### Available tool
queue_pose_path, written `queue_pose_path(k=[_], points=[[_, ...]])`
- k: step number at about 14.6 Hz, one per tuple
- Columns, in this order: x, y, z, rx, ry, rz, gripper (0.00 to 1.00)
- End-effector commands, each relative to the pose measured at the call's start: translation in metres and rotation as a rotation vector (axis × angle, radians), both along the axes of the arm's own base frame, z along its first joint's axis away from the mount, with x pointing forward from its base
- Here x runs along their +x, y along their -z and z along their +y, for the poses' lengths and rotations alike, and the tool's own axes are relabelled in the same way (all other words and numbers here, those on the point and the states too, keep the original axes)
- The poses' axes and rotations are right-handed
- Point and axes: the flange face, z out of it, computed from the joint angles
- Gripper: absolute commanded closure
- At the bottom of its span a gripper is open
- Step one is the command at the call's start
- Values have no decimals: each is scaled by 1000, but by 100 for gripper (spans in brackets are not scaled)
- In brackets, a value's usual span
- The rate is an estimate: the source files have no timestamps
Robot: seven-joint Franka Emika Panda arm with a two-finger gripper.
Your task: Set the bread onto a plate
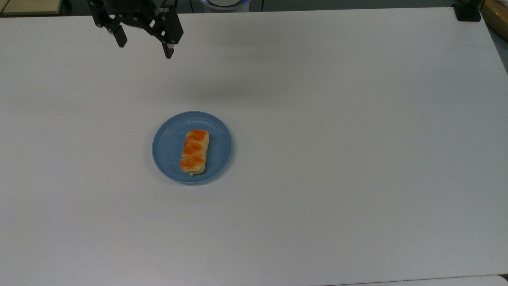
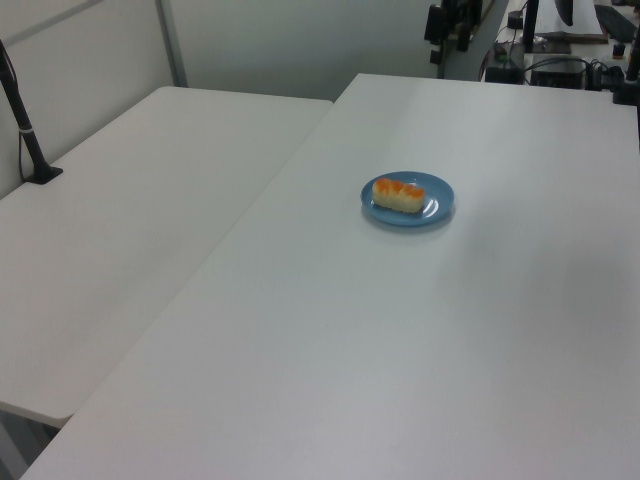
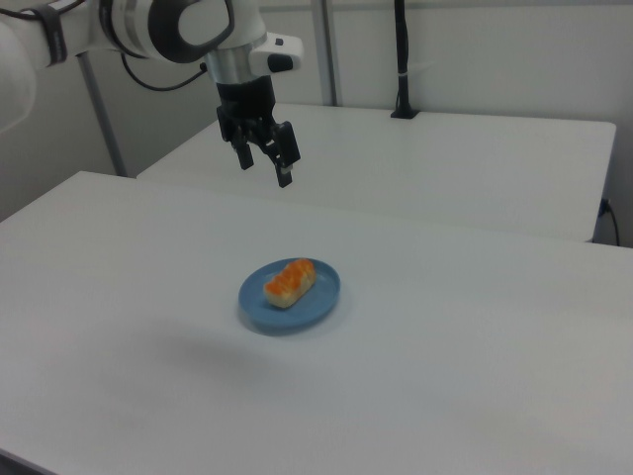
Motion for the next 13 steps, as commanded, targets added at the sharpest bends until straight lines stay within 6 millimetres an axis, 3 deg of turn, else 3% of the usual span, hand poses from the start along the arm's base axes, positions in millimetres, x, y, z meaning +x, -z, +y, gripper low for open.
queue_pose_path(k=[1, 13], points=[[-17, 5, 8, -32, -64, 23, 0], [-16, 14, 5, -35, -60, 38, 0]])
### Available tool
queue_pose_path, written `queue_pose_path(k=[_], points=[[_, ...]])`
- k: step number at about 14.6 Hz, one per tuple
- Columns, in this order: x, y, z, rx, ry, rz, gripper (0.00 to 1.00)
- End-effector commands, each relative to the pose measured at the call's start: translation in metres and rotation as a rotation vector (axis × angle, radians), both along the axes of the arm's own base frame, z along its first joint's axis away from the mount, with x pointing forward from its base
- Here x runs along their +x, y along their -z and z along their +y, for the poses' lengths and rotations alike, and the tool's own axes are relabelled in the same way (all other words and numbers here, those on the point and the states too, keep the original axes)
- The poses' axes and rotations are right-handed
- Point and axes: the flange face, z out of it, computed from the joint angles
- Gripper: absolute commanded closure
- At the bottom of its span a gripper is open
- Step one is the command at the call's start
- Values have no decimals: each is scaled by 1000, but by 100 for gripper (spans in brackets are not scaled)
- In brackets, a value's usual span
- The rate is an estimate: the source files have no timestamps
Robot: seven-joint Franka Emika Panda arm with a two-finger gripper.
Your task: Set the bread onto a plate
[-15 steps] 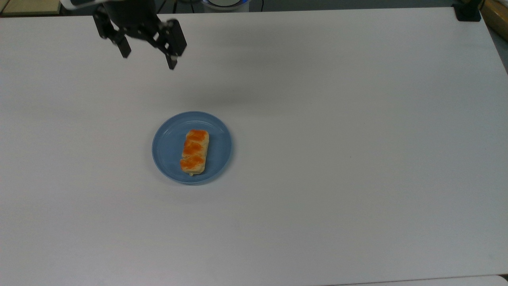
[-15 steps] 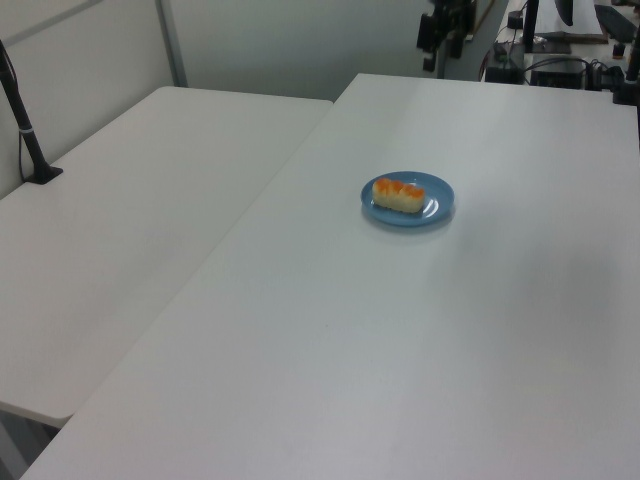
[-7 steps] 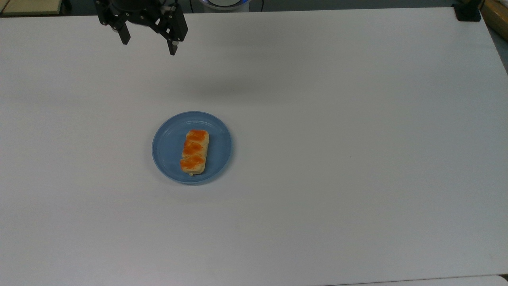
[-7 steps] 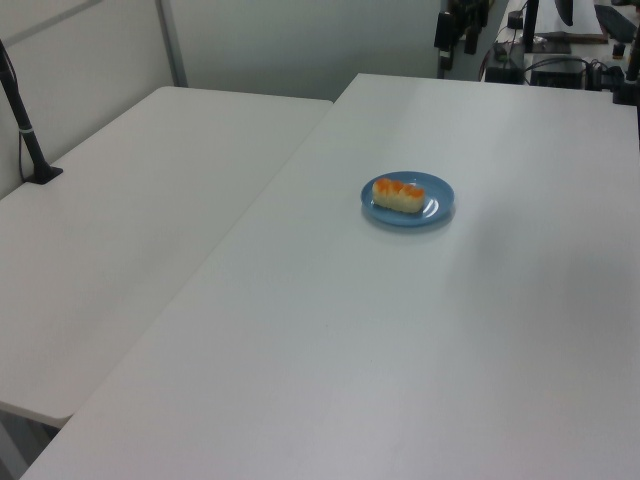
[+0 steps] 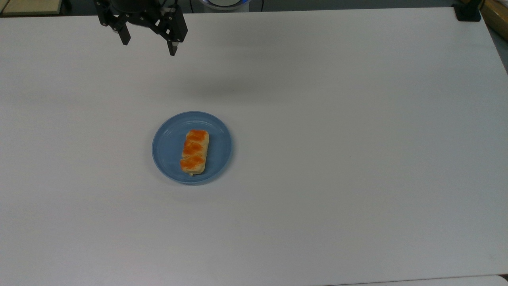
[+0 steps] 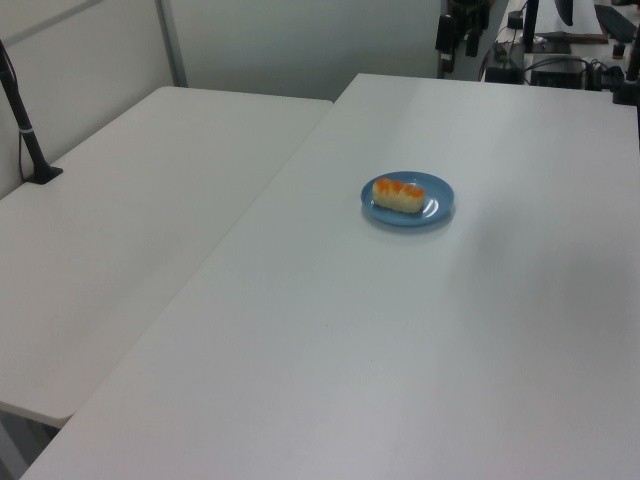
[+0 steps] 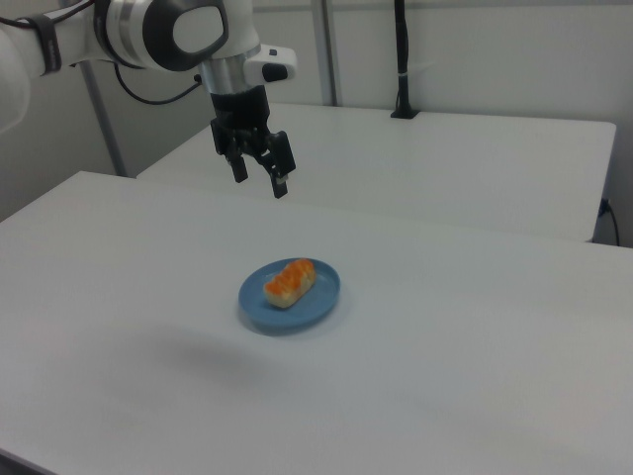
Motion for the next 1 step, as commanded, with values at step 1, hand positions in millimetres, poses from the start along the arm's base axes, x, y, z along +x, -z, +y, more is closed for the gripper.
queue_pose_path(k=[1], points=[[-7, 3, -2, -6, -21, 1, 0]])
